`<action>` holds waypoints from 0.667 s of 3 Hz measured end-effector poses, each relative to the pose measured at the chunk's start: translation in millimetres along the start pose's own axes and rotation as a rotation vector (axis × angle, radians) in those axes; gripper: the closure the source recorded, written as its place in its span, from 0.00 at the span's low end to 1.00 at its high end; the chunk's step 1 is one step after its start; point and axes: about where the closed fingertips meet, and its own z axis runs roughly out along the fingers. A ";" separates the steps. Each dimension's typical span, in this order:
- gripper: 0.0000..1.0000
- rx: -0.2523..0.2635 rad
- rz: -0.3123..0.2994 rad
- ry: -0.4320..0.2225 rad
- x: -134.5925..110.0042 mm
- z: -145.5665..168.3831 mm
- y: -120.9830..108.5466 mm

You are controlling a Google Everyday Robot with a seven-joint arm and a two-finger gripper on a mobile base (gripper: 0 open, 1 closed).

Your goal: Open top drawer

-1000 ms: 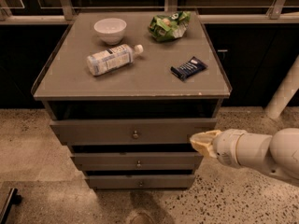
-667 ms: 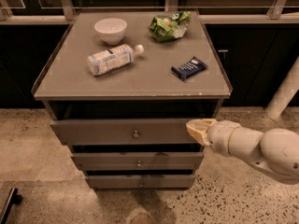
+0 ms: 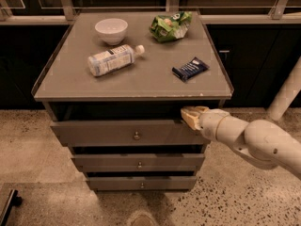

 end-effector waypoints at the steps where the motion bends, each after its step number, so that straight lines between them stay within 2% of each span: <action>1: 1.00 0.013 0.006 0.018 -0.4 26.8 -5.8; 2: 1.00 0.035 -0.015 0.076 6.8 53.5 -8.6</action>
Offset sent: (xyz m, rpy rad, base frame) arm 0.0704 0.0314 -0.0467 -0.1529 0.0906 -0.0506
